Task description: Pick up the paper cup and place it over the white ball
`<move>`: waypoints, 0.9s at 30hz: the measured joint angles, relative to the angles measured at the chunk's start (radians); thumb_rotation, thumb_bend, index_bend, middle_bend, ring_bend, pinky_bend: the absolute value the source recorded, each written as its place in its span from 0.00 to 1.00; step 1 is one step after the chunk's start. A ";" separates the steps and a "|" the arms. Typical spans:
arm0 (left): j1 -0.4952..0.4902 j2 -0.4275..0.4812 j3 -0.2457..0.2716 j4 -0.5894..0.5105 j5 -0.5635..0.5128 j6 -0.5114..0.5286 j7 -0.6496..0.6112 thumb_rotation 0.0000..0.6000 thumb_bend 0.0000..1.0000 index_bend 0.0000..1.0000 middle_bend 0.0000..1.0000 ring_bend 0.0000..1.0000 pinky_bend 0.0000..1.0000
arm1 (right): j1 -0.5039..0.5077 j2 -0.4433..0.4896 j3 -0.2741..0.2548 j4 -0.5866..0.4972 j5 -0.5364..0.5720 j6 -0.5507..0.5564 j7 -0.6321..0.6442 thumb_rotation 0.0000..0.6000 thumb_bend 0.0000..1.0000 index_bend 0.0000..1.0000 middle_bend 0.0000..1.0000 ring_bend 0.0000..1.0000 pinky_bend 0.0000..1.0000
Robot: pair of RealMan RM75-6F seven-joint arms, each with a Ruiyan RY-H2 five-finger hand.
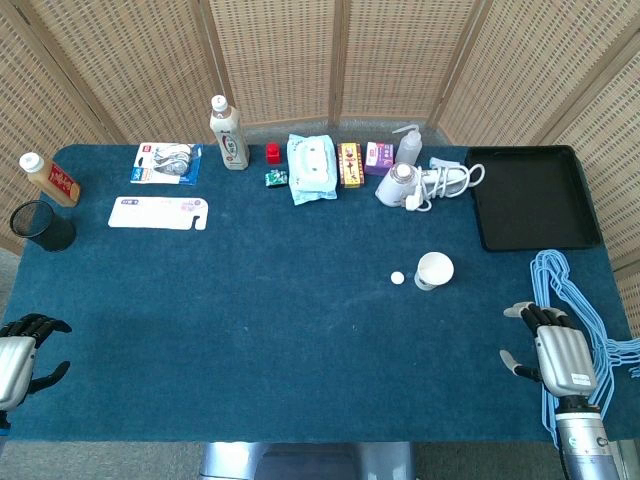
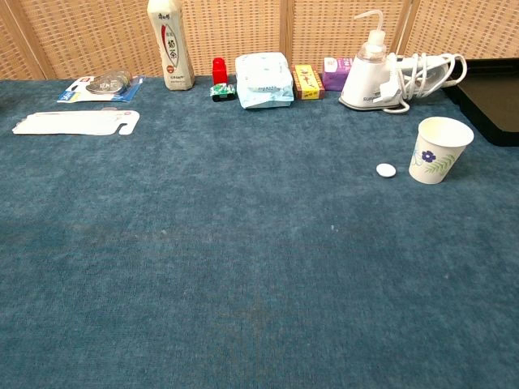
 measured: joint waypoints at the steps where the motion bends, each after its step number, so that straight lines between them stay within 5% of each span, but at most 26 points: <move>1: 0.000 0.000 0.000 0.000 0.000 0.000 0.001 0.92 0.23 0.37 0.38 0.25 0.28 | 0.000 0.000 0.000 0.000 0.000 0.000 0.000 0.97 0.28 0.31 0.28 0.31 0.21; 17: 0.007 0.007 0.003 -0.010 0.010 0.013 -0.003 0.92 0.23 0.37 0.38 0.25 0.28 | 0.015 -0.008 0.013 0.002 -0.009 -0.006 0.021 0.97 0.28 0.31 0.27 0.31 0.21; 27: -0.002 -0.002 0.002 -0.009 0.009 -0.001 0.008 0.92 0.23 0.37 0.38 0.25 0.28 | 0.106 -0.031 0.066 -0.007 0.017 -0.102 0.018 0.97 0.28 0.27 0.24 0.31 0.21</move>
